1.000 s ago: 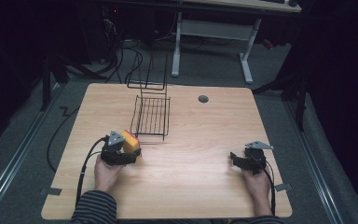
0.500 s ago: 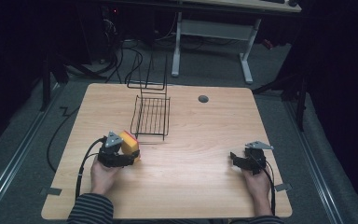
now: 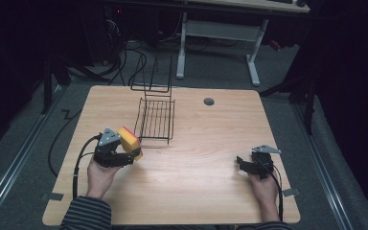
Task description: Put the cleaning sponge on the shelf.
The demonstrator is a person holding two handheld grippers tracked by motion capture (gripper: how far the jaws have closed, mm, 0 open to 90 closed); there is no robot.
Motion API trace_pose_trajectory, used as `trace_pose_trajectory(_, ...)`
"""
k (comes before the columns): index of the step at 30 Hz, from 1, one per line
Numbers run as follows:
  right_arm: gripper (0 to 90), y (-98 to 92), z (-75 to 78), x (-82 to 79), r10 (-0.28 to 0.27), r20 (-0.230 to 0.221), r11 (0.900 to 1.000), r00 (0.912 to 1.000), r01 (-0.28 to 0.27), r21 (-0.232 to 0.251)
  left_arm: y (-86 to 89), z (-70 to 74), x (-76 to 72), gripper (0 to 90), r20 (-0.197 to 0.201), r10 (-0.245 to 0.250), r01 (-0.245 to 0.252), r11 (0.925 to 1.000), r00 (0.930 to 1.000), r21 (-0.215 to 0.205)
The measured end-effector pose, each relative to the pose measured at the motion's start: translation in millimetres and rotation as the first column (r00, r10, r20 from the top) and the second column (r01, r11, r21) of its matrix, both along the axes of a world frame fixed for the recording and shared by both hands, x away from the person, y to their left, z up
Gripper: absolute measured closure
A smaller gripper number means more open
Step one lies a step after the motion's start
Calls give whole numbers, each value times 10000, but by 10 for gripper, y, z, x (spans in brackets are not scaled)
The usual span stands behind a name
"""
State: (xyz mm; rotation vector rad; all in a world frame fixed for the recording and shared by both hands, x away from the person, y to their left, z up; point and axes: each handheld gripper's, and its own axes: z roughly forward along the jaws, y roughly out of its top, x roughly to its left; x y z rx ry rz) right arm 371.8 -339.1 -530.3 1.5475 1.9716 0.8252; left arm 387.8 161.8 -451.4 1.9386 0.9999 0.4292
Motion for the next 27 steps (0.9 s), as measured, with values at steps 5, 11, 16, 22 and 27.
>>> trace_pose_trajectory(5,296,0,0,0,-5,0,10000,10000,5,4,-43,100,43,242,274,-80,78,9999,9996,81)
trace_pose_trajectory(11,296,1,1,0,-7,-8,10000,10000,7,-3,-134,156,69,241,525,-309,284,9984,9981,480)
trace_pose_trajectory(16,296,1,1,0,-15,-13,10000,10000,15,13,-175,208,110,241,566,-399,371,9981,9976,494)
trace_pose_trajectory(22,296,1,1,0,-14,-11,10000,10000,14,16,-217,237,159,241,635,-441,406,9977,9970,549)
trace_pose_trajectory(27,296,-2,1,1,1,-2,10000,10000,-1,13,-276,246,250,240,658,-465,417,9965,9968,722)
